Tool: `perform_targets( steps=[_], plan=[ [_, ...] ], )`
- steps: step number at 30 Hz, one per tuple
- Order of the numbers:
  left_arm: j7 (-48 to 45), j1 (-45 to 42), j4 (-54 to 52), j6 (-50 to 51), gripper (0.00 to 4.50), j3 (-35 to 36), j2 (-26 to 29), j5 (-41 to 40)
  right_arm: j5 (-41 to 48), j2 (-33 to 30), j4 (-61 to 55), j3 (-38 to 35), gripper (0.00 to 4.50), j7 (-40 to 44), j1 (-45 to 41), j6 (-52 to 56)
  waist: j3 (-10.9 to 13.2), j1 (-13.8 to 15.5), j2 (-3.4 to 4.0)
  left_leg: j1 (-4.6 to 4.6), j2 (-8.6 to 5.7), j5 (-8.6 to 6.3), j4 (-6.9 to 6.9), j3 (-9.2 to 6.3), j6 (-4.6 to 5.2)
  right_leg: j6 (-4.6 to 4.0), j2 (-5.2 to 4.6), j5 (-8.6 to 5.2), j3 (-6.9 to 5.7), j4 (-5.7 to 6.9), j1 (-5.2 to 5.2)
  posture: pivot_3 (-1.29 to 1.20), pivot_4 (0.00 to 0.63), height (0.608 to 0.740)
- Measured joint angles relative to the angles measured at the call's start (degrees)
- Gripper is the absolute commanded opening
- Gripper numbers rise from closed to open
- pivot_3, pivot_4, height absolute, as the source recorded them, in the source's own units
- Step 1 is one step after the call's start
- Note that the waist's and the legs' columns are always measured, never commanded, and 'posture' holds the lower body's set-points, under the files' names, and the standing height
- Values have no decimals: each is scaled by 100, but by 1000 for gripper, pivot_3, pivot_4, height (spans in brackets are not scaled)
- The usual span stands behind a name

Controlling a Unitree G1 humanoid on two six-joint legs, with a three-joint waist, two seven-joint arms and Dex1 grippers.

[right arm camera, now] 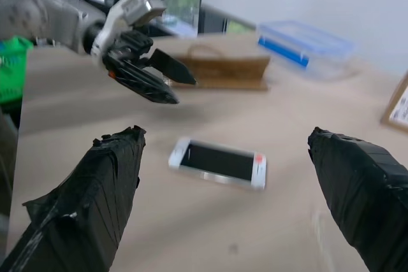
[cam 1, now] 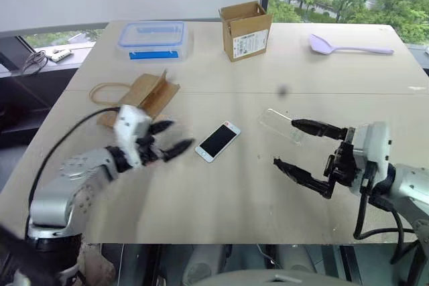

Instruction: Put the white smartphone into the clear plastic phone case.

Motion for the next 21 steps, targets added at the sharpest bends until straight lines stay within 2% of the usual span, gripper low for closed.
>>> perform_targets(
  steps=[1, 6, 11, 15, 21],
  plan=[
    [164, -277, -30, 441, 4436, -297, 33, 16, -30, -97, 1, -40, 4500, 10, 98, 7, 1, 1, 1, 2, -2, 0, 5, 4, 0, 1, 5, -1, 0, 16, -2, 0, 150, 740],
    [736, -1079, 34, 1405, 4436, -1350, 23, 507, -163, -345, -39, -352, 4500, 85, 645, 26, 0, -4, 1, 6, -2, 0, 9, 7, 0, 1, 6, -2, 3, 26, -2, 0, 150, 740],
    [1468, -1537, 275, 1600, 4436, -2018, -331, 1339, -171, -343, -311, -602, 4500, -12, 1146, 25, -12, 11, 5, 21, -2, 0, 10, 14, 0, 2, 2, -3, 13, 34, 10, 0, 150, 740],
    [1618, -1597, 389, 1582, 4436, -2225, -548, 1631, -200, -368, -473, -790, 4500, -2, 1496, 9, -19, 51, 17, 101, 2, -4, 7, 6, -3, 8, -19, -38, 19, 26, 95, 0, 150, 740],
    [1437, -1578, 592, 1165, 4436, -2321, -575, 1899, -433, -379, -493, -836, 4500, 63, 1806, -60, -31, 25, 26, 108, 4, -18, 9, 6, -26, 8, -27, -39, 35, 23, 106, 0, 150, 740]
  ],
)
